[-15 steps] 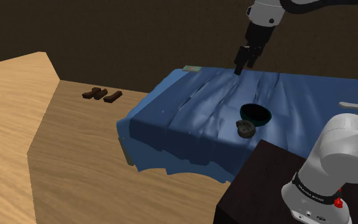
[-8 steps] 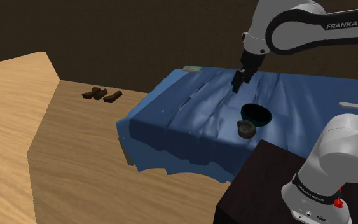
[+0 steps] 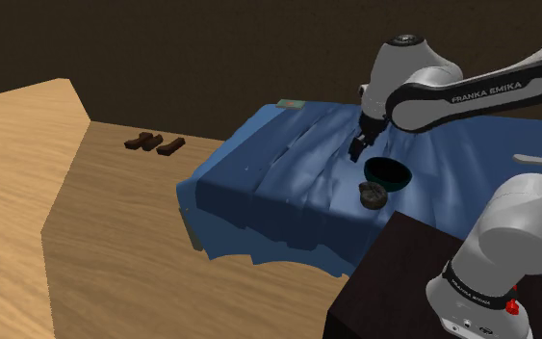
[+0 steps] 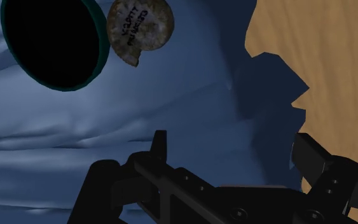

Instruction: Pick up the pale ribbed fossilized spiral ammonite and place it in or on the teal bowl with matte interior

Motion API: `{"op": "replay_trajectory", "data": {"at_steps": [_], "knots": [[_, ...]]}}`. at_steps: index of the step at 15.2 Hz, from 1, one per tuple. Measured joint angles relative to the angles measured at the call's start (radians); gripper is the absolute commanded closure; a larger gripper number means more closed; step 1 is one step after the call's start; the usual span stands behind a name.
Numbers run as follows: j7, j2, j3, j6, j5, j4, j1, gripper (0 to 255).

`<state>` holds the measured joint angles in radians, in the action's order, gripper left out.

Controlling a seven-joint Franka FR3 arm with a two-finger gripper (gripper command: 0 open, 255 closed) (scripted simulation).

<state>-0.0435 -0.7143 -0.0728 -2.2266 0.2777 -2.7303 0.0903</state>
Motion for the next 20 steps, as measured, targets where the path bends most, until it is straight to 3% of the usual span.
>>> {"op": "replay_trajectory", "data": {"at_steps": [5, 11, 14, 16, 18, 20], "knots": [[-0.036, 0.107, -0.003, -0.207, 0.123, -0.089, 0.083, 0], [-0.176, 0.349, 0.044, -0.481, 0.375, -0.102, 0.263, 0], [-0.337, 0.492, 0.095, -0.592, 0.608, -0.065, 0.4, 0], [-0.492, 0.586, 0.122, -0.631, 0.807, -0.02, 0.476, 0], [-0.669, 0.681, 0.129, -0.647, 1.024, 0.037, 0.522, 0], [-0.808, 0.759, 0.117, -0.647, 1.195, 0.091, 0.538, 0]]}}
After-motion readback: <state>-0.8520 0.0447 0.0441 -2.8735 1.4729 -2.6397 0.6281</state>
